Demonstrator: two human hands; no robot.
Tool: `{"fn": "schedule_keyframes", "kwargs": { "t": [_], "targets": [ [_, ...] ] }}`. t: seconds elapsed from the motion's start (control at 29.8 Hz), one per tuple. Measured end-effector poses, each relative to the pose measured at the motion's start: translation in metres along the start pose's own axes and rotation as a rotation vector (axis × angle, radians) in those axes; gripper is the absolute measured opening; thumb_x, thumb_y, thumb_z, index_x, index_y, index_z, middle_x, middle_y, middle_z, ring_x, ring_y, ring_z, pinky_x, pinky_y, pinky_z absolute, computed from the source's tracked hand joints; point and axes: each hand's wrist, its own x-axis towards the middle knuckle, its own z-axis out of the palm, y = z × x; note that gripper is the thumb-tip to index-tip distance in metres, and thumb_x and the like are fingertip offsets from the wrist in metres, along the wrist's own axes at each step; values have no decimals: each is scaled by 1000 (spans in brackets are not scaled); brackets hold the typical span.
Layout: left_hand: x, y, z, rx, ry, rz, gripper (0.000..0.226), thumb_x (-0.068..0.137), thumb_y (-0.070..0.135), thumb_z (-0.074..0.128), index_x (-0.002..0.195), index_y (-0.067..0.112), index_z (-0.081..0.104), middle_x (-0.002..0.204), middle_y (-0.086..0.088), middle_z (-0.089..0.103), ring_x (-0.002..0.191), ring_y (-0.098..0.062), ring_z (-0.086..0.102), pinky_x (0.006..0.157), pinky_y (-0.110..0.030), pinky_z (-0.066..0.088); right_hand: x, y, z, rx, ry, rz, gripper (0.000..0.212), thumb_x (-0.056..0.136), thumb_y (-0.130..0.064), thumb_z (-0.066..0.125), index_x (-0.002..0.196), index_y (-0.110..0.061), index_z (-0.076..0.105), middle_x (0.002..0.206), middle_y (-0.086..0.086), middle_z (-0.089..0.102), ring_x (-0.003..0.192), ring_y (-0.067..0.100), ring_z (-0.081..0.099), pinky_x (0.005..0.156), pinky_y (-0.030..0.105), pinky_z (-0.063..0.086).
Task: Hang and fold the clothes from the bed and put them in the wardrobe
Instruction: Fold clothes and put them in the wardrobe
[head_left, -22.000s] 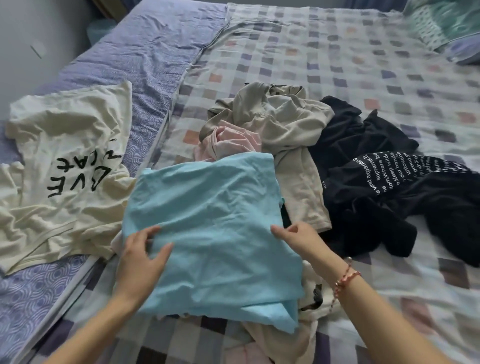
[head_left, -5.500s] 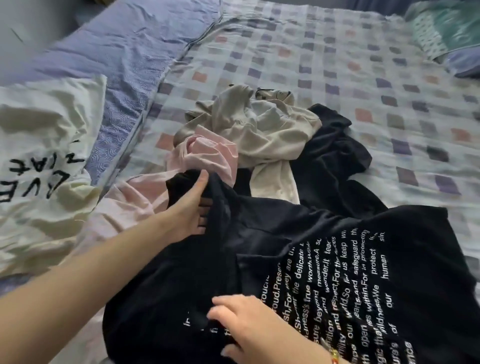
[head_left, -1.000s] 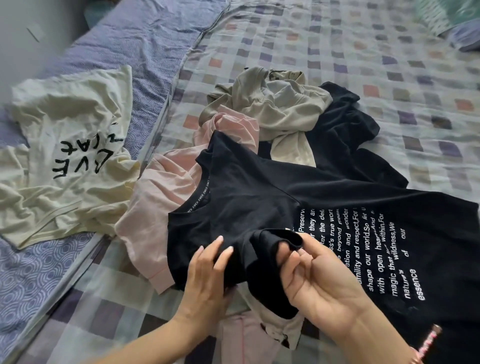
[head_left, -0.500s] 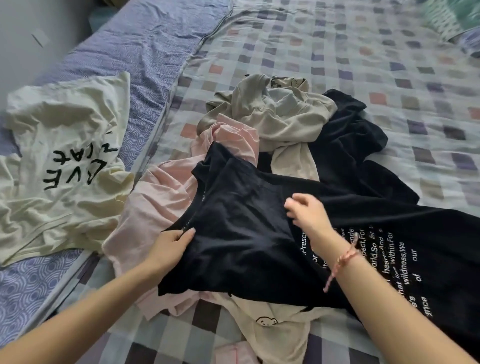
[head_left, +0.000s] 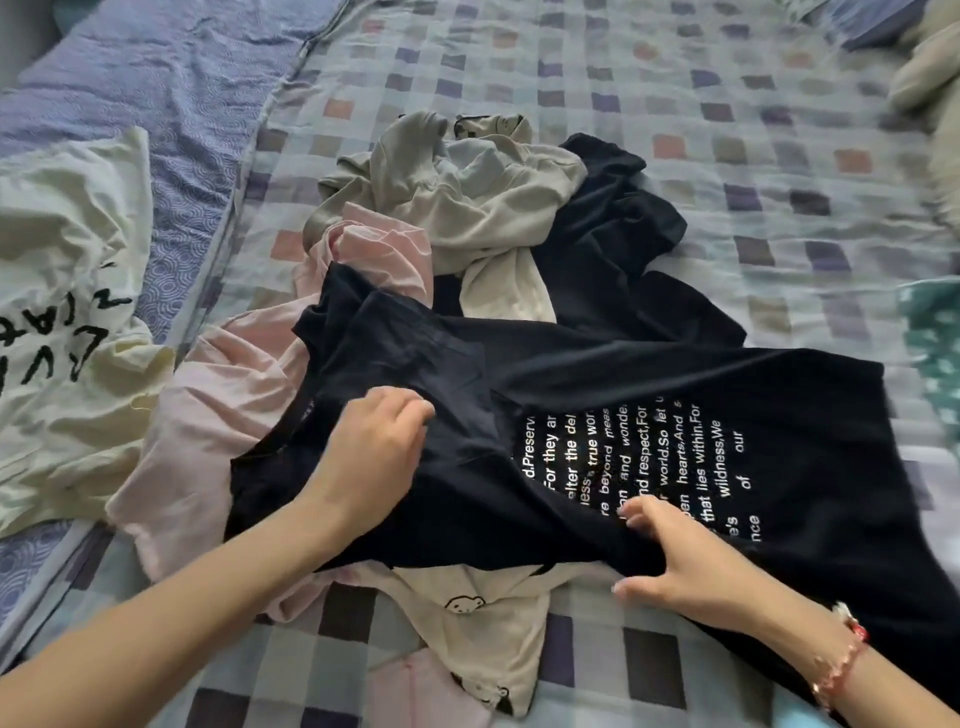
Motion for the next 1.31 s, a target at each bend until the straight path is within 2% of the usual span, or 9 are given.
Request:
{"fn": "schedule_keyframes", "kwargs": {
  "t": [0.13, 0.3, 0.44, 0.6, 0.67, 0.84, 0.97, 1.11, 1.31],
  "targets": [
    [26, 92, 38, -107, -218, 389, 26, 73, 23, 73, 97, 17, 68, 99, 2, 68, 98, -19, 64, 86, -27, 41, -50, 65, -13, -560, 134, 140, 34, 83, -15, 48, 116, -24, 46, 114, -6, 53, 112, 16, 51, 86, 28, 36],
    [26, 127, 63, -105, -418, 505, 55, 57, 48, 76, 104, 21, 63, 98, 3, 68, 87, -16, 67, 81, -25, 50, -83, 119, -41, -229, 312, 200, 18, 84, -21, 59, 89, -32, 46, 92, -11, 52, 90, 13, 55, 76, 27, 41],
    [16, 159, 74, -10, -425, 629, 80, 51, 26, 84, 121, 14, 46, 120, -14, 59, 98, -24, 62, 92, -34, 42, -117, 136, -38, -57, 289, 56, 21, 74, -39, 66, 79, -38, 46, 91, -16, 50, 88, 1, 48, 80, 21, 36],
    [20, 188, 84, 66, -262, 868, 41, 76, -1, 26, 105, 9, 54, 114, -16, 50, 105, -29, 49, 94, -38, 33, -125, 135, -9, -268, 182, 120, 98, 52, -84, 25, 133, -29, 39, 144, -6, 20, 137, 11, 16, 109, 23, 13],
    [25, 204, 89, 34, -313, 811, 31, 79, 4, 33, 92, 11, 61, 101, -10, 59, 90, -25, 58, 85, -34, 36, -126, 131, 1, -315, 186, 167, 110, 49, -85, 26, 139, -21, 31, 151, 2, 11, 140, 17, 5, 116, 35, 8],
    [34, 243, 80, -292, -574, 373, 12, 80, 15, 52, 91, 16, 52, 70, 2, 62, 61, -21, 61, 53, -26, 33, -122, 133, 18, -390, 416, 114, 83, 36, -50, 73, 106, -10, 56, 114, 13, 59, 106, 27, 54, 90, 44, 49],
    [43, 251, 69, -555, -683, 87, 8, 93, 19, 48, 94, 12, 51, 60, 4, 51, 57, -18, 46, 57, -35, 34, -131, 148, -12, -230, 556, 86, 36, 44, -6, 68, 78, -17, 64, 82, -1, 63, 73, 22, 65, 64, 30, 50],
    [82, 241, 68, -664, -629, -7, 14, 91, 21, 54, 84, 11, 60, 70, -3, 60, 68, -20, 54, 69, -37, 44, -128, 182, -74, 338, 520, 266, 20, 82, -2, 65, 71, -19, 64, 68, -4, 63, 65, 9, 56, 63, 16, 41],
    [122, 254, 107, -280, -502, -173, 17, 94, 26, 52, 106, 16, 57, 103, -1, 59, 100, -25, 54, 83, -35, 40, -65, 223, -97, 884, 641, 523, 24, 82, -19, 70, 63, -15, 56, 74, 10, 60, 72, 21, 57, 78, 45, 53]
  ]
}}
